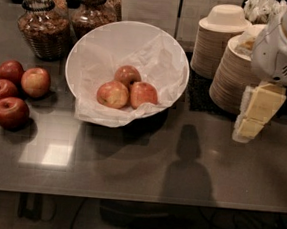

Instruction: Pick apple from white bowl

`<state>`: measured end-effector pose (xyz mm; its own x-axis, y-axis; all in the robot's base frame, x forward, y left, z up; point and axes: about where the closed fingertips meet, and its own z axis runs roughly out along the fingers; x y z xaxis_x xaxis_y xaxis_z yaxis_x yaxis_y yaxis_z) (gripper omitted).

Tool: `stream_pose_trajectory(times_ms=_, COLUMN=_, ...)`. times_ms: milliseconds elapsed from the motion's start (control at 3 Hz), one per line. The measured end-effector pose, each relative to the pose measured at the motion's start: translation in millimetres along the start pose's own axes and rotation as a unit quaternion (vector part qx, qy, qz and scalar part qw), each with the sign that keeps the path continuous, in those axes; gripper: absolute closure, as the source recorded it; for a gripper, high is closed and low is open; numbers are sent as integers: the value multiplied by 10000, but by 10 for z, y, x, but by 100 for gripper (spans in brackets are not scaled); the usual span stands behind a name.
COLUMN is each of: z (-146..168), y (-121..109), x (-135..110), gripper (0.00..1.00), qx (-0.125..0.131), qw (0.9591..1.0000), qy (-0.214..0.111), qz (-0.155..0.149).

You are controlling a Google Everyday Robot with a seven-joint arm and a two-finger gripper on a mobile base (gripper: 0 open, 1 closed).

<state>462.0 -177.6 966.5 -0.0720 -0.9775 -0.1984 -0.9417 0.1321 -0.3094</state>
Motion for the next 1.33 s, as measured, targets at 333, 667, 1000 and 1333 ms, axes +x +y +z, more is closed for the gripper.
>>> stream_pose_trajectory(times_ms=333, z=340, y=12, x=-502, gripper=0, qx=11, qw=9945, qy=-222, qz=-1023)
stream_pose_trajectory(times_ms=667, z=624, y=45, x=-797, gripper=0, qx=100, qw=9841, qy=-225, qz=-1761)
stream_pose_trajectory(times_ms=1000, z=509, y=26, x=-772, gripper=0, qx=81, qw=9840, qy=-222, qz=-1768)
stream_pose_trajectory(times_ms=1333, z=394, y=-192, x=-777, gripper=0, qx=-16, qw=9793, qy=-291, qz=-2001)
